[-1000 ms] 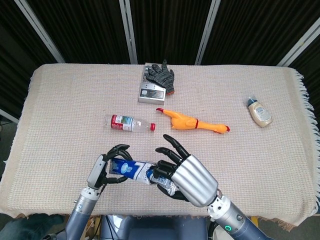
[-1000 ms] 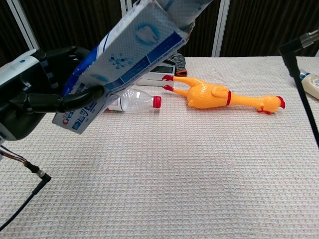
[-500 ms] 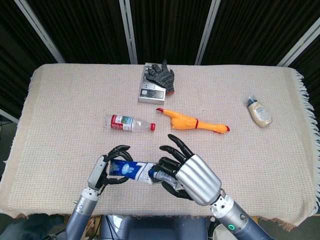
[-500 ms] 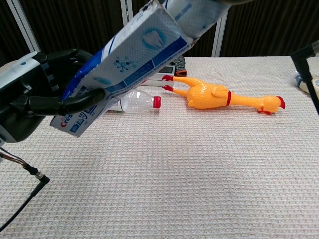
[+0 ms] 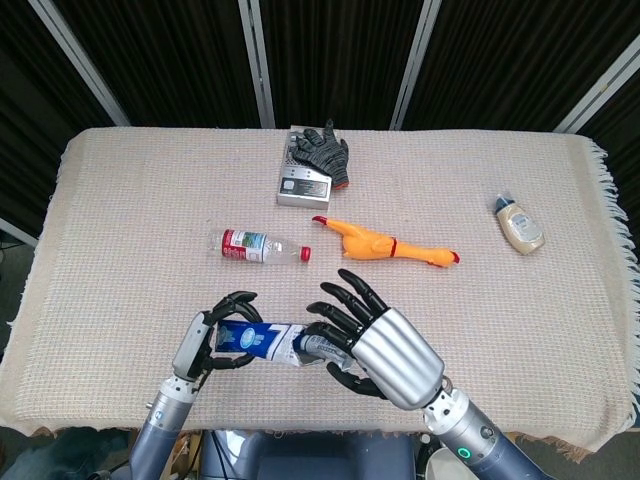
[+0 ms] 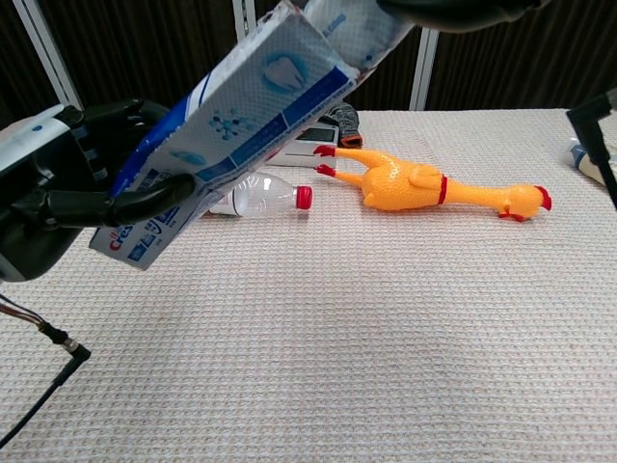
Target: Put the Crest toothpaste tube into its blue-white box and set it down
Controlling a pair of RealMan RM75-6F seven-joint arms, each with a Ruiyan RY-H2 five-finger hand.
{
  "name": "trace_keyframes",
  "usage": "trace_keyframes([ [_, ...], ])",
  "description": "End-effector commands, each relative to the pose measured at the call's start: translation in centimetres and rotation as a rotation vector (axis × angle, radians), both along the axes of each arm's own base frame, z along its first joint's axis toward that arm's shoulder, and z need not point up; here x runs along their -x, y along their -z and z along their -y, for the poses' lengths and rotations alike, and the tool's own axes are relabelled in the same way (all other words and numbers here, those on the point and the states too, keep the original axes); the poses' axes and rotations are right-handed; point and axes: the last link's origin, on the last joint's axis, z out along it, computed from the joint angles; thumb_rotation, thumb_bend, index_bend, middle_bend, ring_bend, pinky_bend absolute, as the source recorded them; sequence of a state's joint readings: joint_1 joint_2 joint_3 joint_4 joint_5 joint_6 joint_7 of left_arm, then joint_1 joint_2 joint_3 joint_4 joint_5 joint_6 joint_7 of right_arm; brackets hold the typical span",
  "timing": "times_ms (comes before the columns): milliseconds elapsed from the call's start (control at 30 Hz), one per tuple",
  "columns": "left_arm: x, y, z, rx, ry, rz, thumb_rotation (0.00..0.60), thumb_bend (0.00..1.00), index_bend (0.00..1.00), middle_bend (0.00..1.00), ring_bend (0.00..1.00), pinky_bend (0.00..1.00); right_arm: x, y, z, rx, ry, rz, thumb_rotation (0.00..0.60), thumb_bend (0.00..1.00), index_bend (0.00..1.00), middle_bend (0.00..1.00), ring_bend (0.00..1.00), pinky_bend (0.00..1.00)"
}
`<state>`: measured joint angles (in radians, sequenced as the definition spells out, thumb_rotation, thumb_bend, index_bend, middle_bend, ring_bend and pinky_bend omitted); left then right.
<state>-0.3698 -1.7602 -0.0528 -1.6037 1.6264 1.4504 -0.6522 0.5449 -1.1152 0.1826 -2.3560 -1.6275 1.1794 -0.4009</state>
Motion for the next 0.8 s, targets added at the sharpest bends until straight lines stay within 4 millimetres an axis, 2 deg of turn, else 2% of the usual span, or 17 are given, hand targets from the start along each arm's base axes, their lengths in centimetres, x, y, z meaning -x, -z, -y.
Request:
trace_keyframes([
  [33, 0.0, -0.1, 0.0, 0.001, -0.002, 0.007, 0.600, 0.31, 0.49, 0.47, 0.22, 0.22, 0.2, -0.2, 0.2, 0.024, 0.005, -0.020, 0.600, 0.35, 0.34, 0.25, 0.10, 0.00],
  [467, 0.5, -0.4, -0.1, -0.007, -0.011, 0.010, 0.600, 0.31, 0.49, 0.47, 0.22, 0.22, 1.8, -0.7, 0.5, 0.146, 0.042, -0.174, 0.600, 0.35, 0.32, 0.22, 0.08, 0.00],
  [800, 0.0, -0.7, 0.4, 0.008, 0.009, 0.038, 0.600, 0.31, 0.49, 0.47, 0.22, 0.22, 3.0, -1.1, 1.5, 0.254, 0.132, -0.267, 0.600, 0.35, 0.31, 0.22, 0.08, 0.00],
])
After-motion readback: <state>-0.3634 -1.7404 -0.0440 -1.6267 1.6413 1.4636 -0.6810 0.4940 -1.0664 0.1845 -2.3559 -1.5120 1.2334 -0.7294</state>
